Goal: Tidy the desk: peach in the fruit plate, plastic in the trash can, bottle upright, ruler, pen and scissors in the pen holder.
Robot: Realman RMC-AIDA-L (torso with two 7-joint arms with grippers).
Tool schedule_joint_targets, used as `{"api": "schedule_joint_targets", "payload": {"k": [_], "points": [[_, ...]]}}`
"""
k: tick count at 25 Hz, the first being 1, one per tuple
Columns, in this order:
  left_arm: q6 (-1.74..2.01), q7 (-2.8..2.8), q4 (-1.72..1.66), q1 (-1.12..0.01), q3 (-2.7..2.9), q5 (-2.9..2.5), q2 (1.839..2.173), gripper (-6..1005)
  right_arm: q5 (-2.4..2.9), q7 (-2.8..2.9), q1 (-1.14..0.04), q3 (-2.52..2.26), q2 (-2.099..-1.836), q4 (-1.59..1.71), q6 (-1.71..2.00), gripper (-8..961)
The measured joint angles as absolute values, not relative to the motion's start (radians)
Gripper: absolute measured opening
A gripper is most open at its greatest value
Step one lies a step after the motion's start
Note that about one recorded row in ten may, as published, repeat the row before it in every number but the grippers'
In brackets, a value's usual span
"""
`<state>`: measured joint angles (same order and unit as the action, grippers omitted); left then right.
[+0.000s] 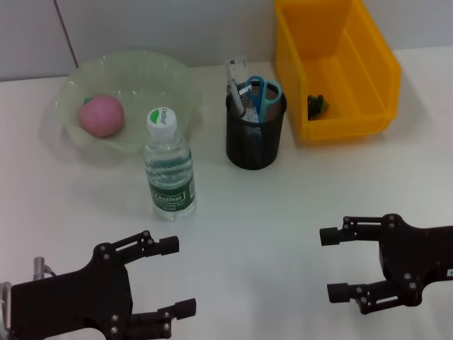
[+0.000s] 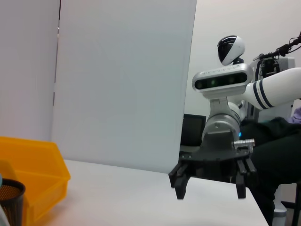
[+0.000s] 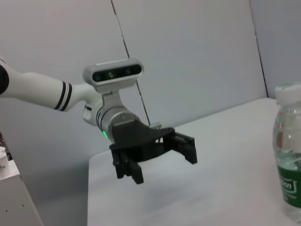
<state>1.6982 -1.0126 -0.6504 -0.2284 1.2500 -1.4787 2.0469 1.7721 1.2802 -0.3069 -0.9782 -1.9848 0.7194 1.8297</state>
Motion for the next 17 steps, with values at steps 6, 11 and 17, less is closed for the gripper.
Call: {"api": "schedule_joint_targets", "payload": {"k": [6, 11, 17], "points": [[1.698, -1.012, -0.649, -0.228, 1.25, -1.479, 2.048, 841, 1.774, 1.28, -0.31, -0.977, -1.994, 0.714, 1.83, 827], [1.698, -1.012, -0.649, -0.226, 1.25, -1.479, 2.049, 841, 1.775, 1.279, -0.312, -0.976, -2.002, 0.716, 1.827, 827], [1.697, -1.011, -0.649, -0.219, 1.25, -1.479, 2.049, 841, 1.776, 1.274, -0.313, -0.963, -2.012, 0.72, 1.826, 827]]}}
